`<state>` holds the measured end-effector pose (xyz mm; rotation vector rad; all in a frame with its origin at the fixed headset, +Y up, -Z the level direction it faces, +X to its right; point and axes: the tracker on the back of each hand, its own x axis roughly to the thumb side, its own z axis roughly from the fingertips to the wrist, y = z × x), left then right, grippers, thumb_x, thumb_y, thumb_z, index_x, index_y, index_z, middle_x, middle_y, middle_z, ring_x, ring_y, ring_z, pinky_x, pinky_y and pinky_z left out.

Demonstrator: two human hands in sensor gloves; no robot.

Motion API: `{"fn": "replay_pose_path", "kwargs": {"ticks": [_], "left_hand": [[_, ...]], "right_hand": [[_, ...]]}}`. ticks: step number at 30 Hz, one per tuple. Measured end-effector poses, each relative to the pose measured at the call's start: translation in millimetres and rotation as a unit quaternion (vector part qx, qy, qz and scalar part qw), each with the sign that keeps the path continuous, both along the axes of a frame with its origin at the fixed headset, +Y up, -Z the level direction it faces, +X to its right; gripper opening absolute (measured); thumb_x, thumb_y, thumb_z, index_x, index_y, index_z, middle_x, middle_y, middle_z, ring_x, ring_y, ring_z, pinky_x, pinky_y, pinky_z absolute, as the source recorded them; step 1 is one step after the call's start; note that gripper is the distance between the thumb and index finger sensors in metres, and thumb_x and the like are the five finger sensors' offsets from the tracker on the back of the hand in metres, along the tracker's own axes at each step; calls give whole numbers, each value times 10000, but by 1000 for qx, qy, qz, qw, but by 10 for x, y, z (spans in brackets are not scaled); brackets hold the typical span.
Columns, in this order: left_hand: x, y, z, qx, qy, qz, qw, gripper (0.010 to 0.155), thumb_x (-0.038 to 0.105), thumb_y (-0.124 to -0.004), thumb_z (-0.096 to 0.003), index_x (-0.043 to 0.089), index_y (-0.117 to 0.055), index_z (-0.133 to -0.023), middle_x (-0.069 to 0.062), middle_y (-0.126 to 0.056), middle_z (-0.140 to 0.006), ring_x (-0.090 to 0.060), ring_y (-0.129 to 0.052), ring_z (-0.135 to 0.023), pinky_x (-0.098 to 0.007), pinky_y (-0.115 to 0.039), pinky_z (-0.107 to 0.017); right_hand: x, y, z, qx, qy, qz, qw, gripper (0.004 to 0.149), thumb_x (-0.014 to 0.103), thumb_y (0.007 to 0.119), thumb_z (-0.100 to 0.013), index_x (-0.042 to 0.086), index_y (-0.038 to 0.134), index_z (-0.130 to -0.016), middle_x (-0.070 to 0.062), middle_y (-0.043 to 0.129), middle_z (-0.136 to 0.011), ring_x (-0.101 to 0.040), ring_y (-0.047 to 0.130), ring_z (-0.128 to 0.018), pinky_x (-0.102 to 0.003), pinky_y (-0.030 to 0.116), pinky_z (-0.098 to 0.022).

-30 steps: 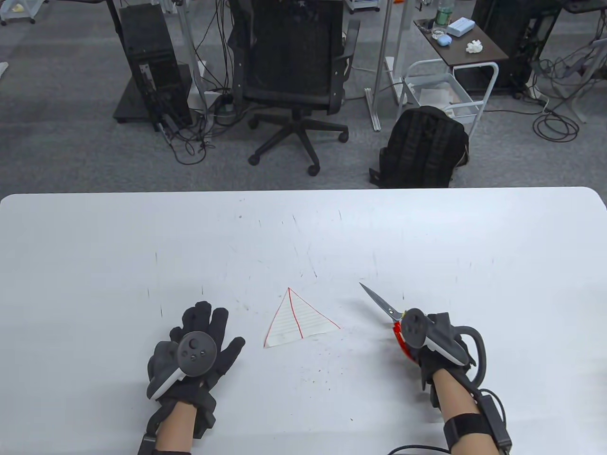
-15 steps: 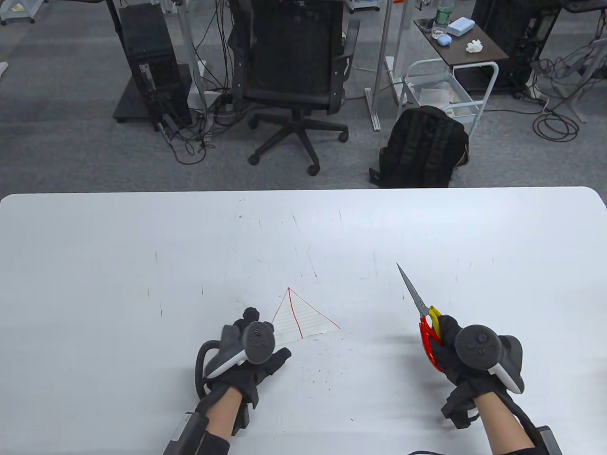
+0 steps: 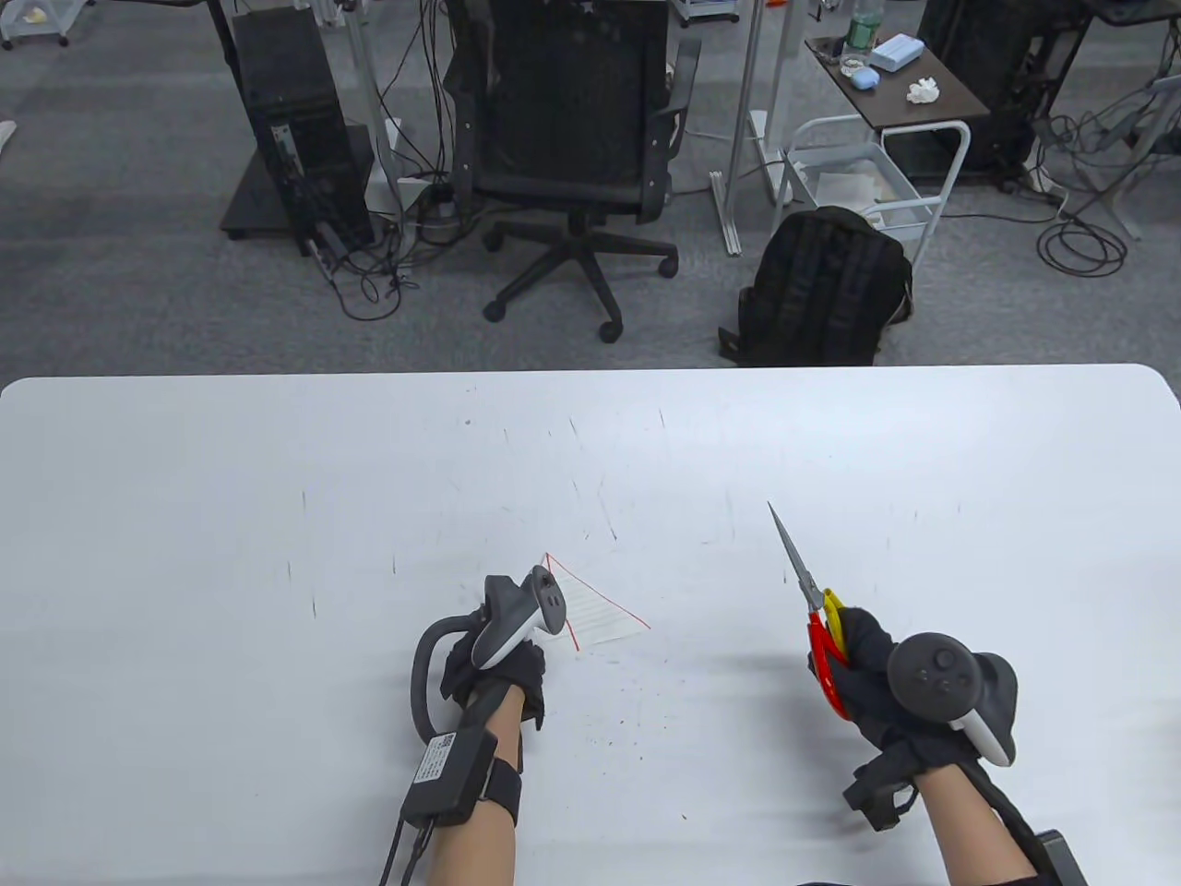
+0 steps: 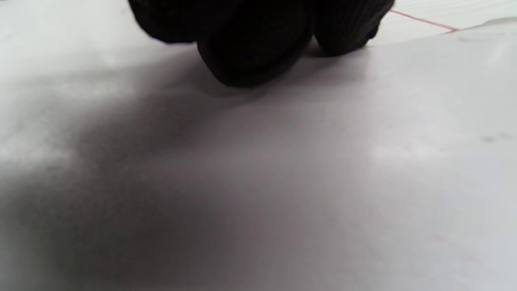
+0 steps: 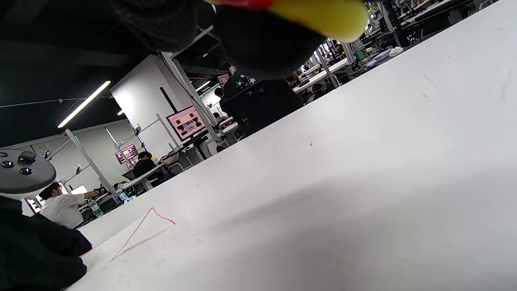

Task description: Cut the paper along the line with scissors

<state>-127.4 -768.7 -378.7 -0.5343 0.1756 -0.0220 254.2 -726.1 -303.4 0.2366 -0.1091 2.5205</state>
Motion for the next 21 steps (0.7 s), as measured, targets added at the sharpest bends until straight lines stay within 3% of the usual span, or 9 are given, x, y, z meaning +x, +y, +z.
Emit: {"fn": "replay_pose_path", "kwargs": {"ticks": [4,8,9,13,14,16,18,21], "left_hand": [[-65,-19,40,16,30,43,999,483,430,-711,-574,273,-559,-1005,58,-722,-815,-58,-866,-582,-221,-823,-414],[-162,-41,203,111,78,103,985,372,407,-716,-582,313,-640,-935,60,-746,-790,-78,-872,-552,-222,-820,-400],[-184,-31,227,113,84,122,983,368,404,-716,-583,313,-643,-932,54,-742,-805,-99,-875,-576,-233,-820,-417],[-359,126,362,154,106,244,952,350,387,-701,-591,281,-646,-920,-53,-632,-993,-253,-830,-810,-289,-802,-521],[-391,152,385,161,102,263,946,351,378,-711,-587,252,-658,-910,-160,-638,-1045,-262,-848,-833,-270,-812,-509],[-489,223,466,188,105,295,931,335,379,-732,-569,252,-675,-873,-65,-842,-881,-115,-986,-620,-161,-864,-365],[-578,266,559,215,117,344,907,352,385,-742,-562,226,-676,-870,-38,-890,-804,-38,-1007,-488,-101,-852,-266],[-690,246,654,207,135,396,885,382,386,-736,-566,199,-663,-891,-28,-905,-776,-8,-1013,-438,-79,-851,-232]], "right_hand": [[-12,-21,6,-4,6,9,1000,561,374,724,-573,3,517,-940,-183,754,-788,-205,892,-497,-444,677,-413],[-27,-15,3,23,21,25,999,562,375,726,-571,9,515,-943,-178,752,-791,-206,890,-499,-444,673,-419],[-31,-16,5,25,21,24,999,564,375,726,-570,9,514,-943,-179,751,-792,-206,890,-500,-444,673,-419],[-72,-33,15,25,37,20,999,561,371,719,-575,6,505,-944,-180,744,-797,-204,888,-504,-446,672,-422],[-82,-36,17,24,40,20,999,562,370,717,-576,4,503,-945,-182,744,-798,-204,888,-504,-446,674,-421],[-113,-40,24,18,50,15,998,562,368,714,-579,-7,507,-943,-184,749,-795,-198,895,-498,-443,683,-413],[-134,-15,36,12,68,5,998,568,367,721,-576,-16,516,-942,-192,759,-787,-198,902,-485,-439,687,-403],[-154,42,40,14,78,-22,997,568,375,706,-585,-16,506,-944,-184,755,-792,-183,902,-485,-431,687,-400]]}}
